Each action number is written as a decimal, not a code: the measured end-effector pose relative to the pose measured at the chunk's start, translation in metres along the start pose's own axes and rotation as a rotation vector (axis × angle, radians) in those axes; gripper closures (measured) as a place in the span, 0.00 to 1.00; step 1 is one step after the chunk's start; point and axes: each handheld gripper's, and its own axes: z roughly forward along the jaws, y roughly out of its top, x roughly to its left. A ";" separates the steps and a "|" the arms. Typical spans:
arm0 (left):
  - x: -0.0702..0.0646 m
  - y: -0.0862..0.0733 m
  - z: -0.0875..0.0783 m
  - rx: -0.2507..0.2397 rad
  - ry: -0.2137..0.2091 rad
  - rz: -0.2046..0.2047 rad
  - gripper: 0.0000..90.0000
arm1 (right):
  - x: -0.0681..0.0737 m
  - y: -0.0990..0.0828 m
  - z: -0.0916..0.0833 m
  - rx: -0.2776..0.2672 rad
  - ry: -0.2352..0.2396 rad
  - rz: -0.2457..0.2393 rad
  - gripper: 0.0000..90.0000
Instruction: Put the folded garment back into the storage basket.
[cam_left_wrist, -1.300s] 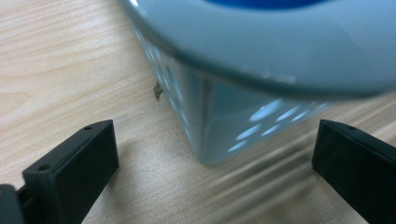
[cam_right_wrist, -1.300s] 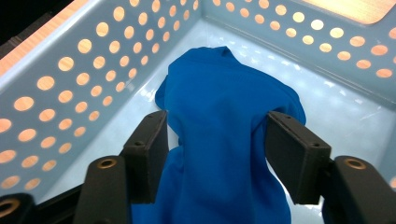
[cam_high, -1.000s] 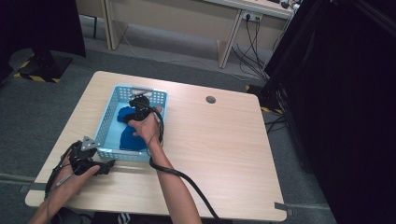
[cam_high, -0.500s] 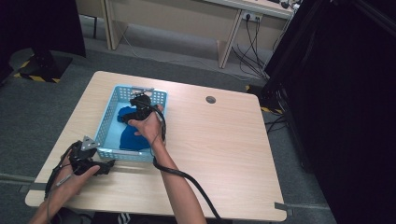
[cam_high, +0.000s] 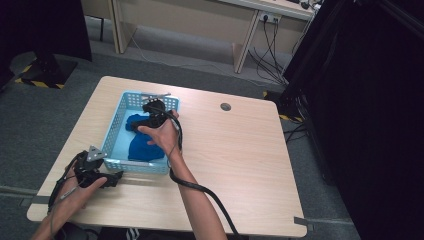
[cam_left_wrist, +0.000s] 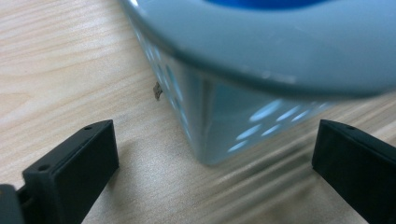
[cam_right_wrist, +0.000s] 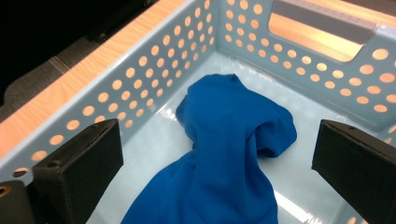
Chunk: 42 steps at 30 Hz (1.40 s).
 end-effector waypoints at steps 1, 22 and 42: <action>0.000 0.000 0.000 -0.002 0.001 0.000 0.00 | 0.000 0.000 -0.002 -0.006 0.002 -0.001 0.03; 0.000 0.000 0.000 -0.002 0.001 0.000 0.00 | -0.002 0.001 -0.032 -0.053 0.033 -0.033 0.04; 0.000 0.000 0.000 -0.002 0.001 0.000 0.00 | -0.009 -0.007 -0.054 -0.072 0.046 -0.060 0.05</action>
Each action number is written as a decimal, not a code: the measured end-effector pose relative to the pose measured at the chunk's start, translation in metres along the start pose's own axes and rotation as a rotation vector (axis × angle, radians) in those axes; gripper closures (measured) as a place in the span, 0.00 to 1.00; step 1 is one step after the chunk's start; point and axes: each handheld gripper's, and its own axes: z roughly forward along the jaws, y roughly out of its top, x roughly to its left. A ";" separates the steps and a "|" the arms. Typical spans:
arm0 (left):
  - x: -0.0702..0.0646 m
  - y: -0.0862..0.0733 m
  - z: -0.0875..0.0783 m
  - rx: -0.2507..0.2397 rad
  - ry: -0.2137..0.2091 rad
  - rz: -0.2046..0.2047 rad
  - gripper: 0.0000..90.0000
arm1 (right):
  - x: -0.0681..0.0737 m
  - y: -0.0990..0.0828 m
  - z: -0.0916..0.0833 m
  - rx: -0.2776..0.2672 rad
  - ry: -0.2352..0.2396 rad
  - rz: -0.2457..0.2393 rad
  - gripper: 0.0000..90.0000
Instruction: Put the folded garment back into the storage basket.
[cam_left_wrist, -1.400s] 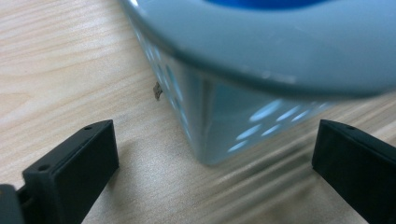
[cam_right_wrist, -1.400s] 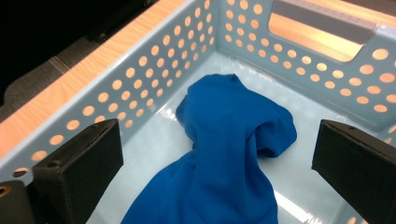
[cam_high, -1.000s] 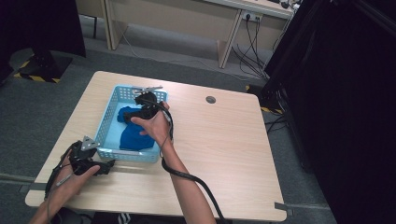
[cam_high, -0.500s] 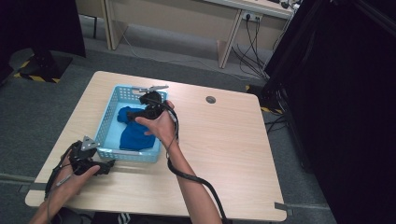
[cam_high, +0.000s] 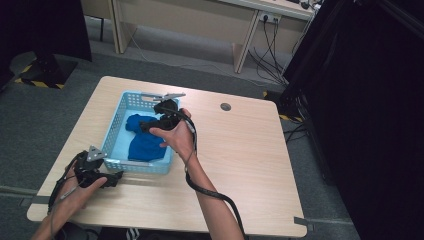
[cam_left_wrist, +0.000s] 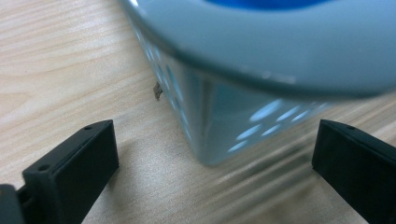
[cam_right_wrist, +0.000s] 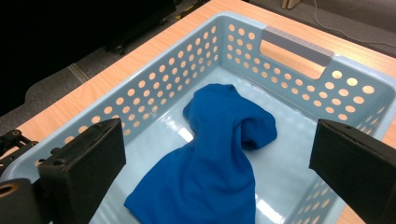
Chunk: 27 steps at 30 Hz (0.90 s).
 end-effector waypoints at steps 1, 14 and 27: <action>0.000 0.000 0.000 0.000 0.000 0.000 0.00 | 0.000 0.000 -0.001 -0.002 0.000 0.001 0.05; 0.000 0.000 0.000 0.000 0.000 0.000 0.00 | -0.012 -0.012 -0.019 -0.024 0.010 0.003 0.05; 0.000 0.000 0.000 0.002 0.000 0.000 0.00 | -0.028 -0.028 -0.035 -0.024 -0.004 0.008 0.05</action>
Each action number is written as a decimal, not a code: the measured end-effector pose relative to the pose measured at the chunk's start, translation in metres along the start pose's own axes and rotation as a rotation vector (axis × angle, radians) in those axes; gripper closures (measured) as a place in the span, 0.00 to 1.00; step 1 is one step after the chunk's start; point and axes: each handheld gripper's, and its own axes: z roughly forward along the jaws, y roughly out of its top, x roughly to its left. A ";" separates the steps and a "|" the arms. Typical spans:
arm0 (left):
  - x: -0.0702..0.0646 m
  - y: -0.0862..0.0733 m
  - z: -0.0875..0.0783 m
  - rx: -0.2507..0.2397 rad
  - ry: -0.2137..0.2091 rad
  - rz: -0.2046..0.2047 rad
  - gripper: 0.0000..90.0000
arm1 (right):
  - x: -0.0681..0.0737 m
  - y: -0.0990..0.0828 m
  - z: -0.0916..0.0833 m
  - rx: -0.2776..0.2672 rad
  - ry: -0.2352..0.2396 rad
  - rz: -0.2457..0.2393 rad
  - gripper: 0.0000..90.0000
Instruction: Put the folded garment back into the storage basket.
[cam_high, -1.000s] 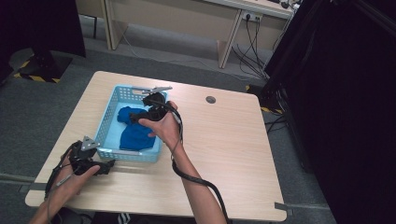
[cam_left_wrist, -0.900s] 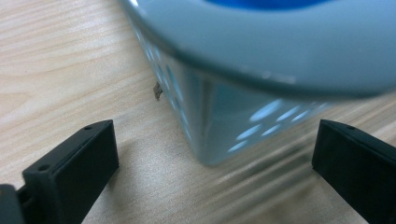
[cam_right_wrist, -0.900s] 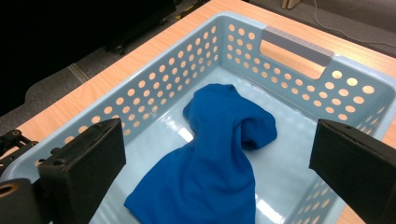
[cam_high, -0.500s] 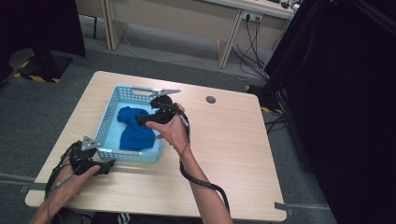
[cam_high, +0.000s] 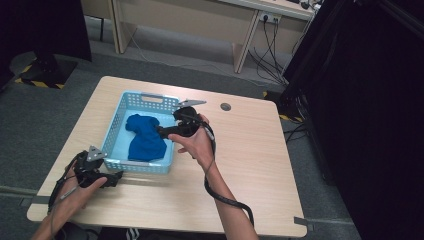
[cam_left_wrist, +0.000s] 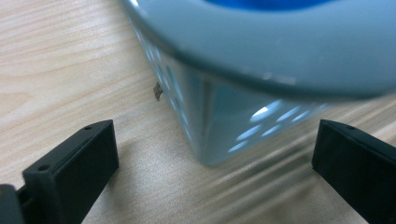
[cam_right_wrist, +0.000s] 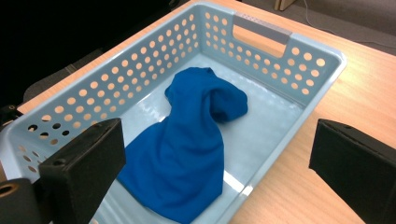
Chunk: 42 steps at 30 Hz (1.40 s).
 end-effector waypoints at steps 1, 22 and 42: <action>0.000 0.000 0.000 -0.002 0.001 0.000 0.00 | -0.001 -0.002 0.000 0.000 0.000 0.002 0.05; 0.000 0.000 0.000 -0.004 0.002 -0.001 0.00 | -0.026 -0.027 -0.021 -0.013 -0.013 0.033 0.05; 0.000 0.000 0.000 -0.001 0.004 -0.001 0.00 | -0.049 -0.063 -0.037 -0.011 -0.031 0.058 0.05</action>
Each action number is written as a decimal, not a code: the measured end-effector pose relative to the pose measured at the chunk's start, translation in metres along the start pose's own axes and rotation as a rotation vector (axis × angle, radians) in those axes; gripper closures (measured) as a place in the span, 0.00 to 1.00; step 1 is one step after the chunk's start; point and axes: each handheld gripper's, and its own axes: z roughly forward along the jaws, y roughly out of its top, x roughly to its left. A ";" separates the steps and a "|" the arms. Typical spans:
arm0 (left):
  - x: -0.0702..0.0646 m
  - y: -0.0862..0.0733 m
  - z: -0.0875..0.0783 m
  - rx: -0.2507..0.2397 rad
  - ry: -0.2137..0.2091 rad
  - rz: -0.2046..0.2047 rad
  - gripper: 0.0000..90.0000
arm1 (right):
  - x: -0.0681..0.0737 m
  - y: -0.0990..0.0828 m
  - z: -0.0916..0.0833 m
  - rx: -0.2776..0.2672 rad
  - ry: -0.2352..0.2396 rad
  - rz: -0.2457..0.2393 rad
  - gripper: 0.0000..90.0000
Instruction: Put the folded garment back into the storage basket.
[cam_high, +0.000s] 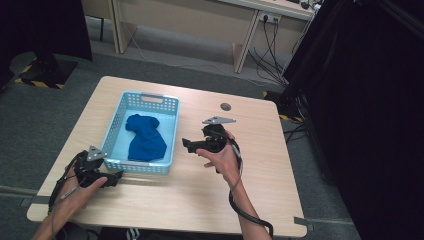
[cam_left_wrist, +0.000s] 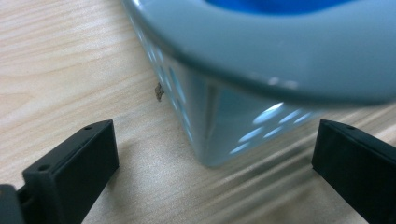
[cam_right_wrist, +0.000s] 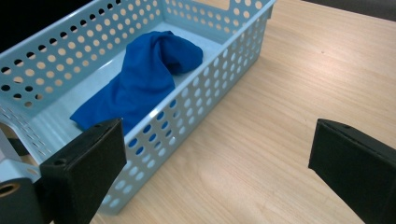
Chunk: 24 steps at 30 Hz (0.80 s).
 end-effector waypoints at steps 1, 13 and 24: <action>0.000 0.000 0.000 -0.001 0.000 -0.001 0.00 | -0.001 -0.001 0.000 0.001 -0.001 -0.003 0.05; 0.000 0.000 0.000 -0.001 0.001 -0.001 0.00 | -0.013 -0.019 -0.002 0.011 -0.016 0.009 0.05; 0.000 0.000 0.000 0.001 0.002 0.001 0.00 | -0.017 -0.031 -0.005 0.007 -0.010 0.015 0.06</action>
